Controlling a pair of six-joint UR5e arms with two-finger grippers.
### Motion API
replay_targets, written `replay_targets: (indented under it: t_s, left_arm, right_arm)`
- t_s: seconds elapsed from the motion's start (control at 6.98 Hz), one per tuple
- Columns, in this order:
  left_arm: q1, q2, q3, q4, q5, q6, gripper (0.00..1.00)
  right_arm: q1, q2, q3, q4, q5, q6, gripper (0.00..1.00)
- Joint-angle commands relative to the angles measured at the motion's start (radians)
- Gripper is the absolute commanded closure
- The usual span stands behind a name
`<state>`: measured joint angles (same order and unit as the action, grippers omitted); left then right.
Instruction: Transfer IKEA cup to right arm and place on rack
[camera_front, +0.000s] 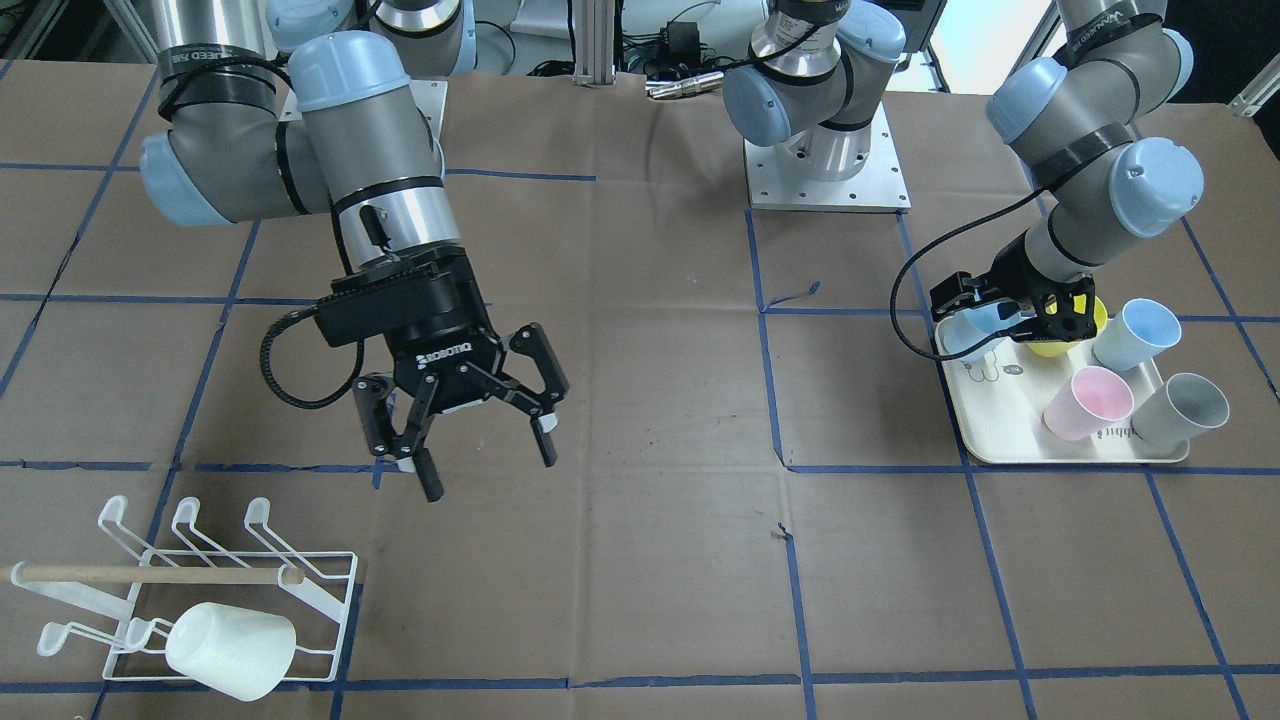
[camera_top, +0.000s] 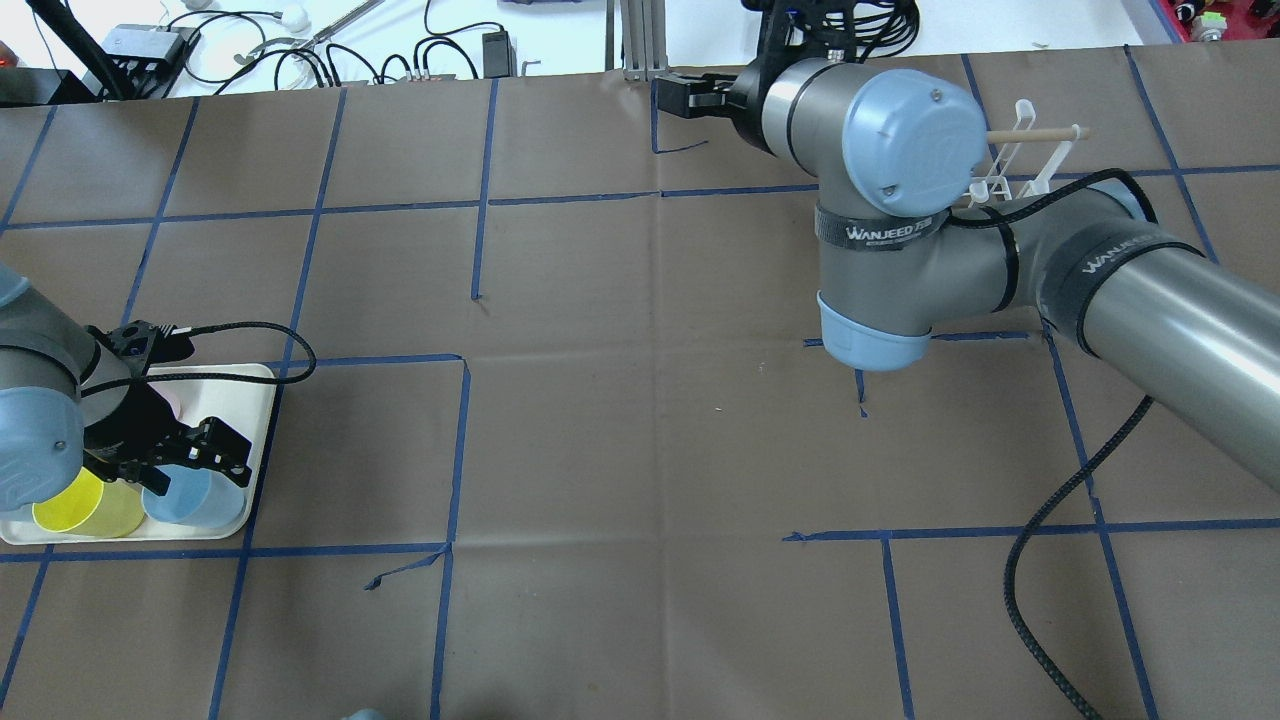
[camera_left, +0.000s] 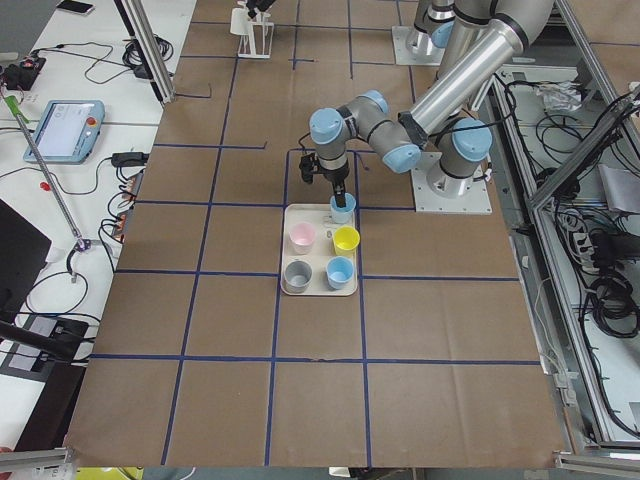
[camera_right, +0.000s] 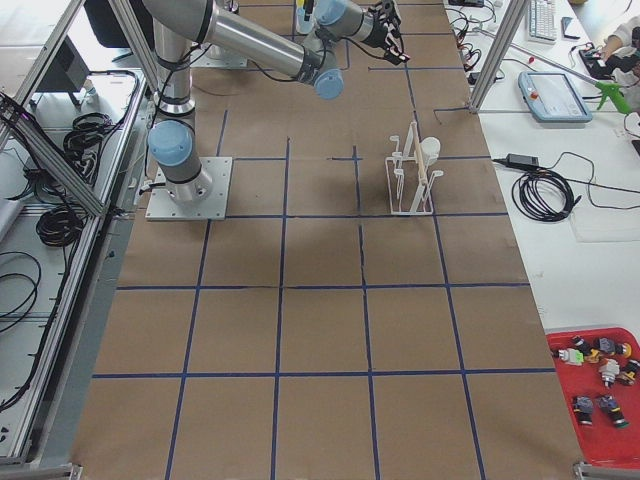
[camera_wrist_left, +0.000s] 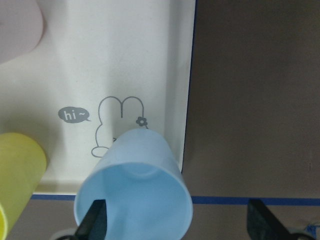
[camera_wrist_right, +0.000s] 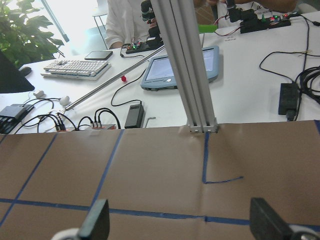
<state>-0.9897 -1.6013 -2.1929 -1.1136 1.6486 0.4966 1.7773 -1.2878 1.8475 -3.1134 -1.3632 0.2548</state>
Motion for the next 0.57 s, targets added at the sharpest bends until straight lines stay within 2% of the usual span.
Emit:
replay_targets:
  t_s: [0.0,0.14,0.29,0.43]
  left_arm:
    - [-0.004,-0.026,-0.013,0.008,0.008,-0.01,0.01]
    - [-0.004,-0.022,-0.014,0.006,0.014,-0.006,0.01]
    - [-0.004,-0.003,-0.015,0.005,0.016,-0.006,0.07]
    - [-0.004,-0.005,-0.011,0.003,0.017,-0.006,0.27]
  right_arm:
    - [0.031,-0.001,-0.001,-0.014,0.251,0.151,0.0]
    - [0.031,-0.001,0.004,-0.013,0.316,0.199,0.0]
    - [0.031,0.008,0.013,0.002,0.329,0.283,0.0]
    - [0.031,0.016,0.015,0.005,0.389,0.369,0.0]
